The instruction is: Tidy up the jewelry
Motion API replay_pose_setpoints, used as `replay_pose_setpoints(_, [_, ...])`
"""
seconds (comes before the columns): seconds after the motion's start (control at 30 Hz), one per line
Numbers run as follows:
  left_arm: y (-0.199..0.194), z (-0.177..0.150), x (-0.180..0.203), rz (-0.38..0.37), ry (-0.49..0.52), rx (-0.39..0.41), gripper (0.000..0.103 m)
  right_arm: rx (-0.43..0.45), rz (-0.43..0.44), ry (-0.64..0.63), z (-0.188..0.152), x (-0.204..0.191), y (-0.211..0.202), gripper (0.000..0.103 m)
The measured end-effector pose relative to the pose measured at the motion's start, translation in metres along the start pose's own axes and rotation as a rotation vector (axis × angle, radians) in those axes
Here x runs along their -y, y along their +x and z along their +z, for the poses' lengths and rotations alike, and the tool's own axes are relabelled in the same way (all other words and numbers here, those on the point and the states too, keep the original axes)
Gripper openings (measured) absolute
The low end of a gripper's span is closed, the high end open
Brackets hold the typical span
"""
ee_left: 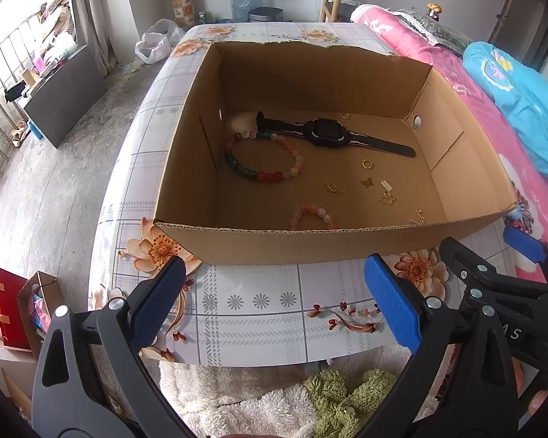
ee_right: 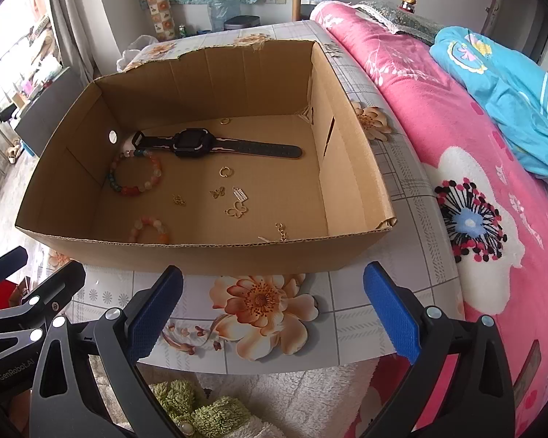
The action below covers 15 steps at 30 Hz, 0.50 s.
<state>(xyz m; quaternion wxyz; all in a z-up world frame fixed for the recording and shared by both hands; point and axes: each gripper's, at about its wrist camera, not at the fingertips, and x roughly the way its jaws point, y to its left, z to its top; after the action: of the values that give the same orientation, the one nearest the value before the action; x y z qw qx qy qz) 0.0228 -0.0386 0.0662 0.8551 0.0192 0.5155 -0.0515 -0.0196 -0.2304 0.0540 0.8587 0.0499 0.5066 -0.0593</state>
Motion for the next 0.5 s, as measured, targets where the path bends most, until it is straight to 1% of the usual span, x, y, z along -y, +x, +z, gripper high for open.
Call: replay_pose_setpoints(0.5, [-0.0001, -0.0009, 0.0003, 0.0, 0.0, 0.0, 0.095, 0.001, -0.001, 0.0, -0.0002, -0.0002, -0.0009, 0.096])
